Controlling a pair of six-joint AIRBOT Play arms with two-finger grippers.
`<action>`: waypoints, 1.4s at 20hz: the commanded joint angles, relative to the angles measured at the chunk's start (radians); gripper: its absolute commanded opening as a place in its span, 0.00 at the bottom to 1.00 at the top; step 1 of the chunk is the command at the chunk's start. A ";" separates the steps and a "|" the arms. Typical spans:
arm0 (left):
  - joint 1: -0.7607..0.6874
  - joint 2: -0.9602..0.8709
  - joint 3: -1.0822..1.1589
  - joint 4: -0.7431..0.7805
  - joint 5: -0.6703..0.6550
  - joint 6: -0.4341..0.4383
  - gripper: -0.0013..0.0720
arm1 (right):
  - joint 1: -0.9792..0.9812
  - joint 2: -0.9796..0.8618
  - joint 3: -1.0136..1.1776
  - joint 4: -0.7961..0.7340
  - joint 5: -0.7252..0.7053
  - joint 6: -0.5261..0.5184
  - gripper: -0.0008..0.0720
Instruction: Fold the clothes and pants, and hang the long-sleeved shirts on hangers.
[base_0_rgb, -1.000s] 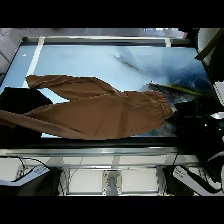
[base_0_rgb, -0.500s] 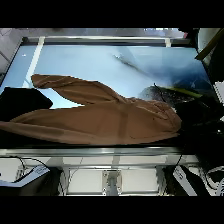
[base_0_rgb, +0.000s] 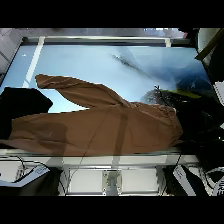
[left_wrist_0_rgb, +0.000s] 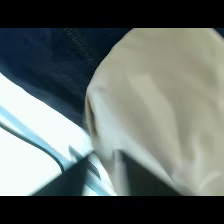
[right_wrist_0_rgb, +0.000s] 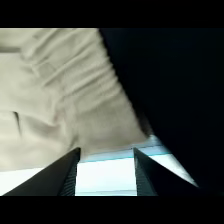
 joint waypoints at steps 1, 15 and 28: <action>0.000 0.011 0.021 -0.169 0.034 -0.014 0.72 | -0.004 0.001 0.044 0.011 0.069 0.000 0.53; -0.818 -0.575 0.710 -0.153 0.203 -0.511 0.72 | 0.248 -0.132 0.413 0.330 -0.189 0.064 0.53; -0.742 -0.757 0.736 -0.115 0.313 -0.556 0.71 | 0.288 -0.140 0.413 0.305 -0.252 0.048 0.53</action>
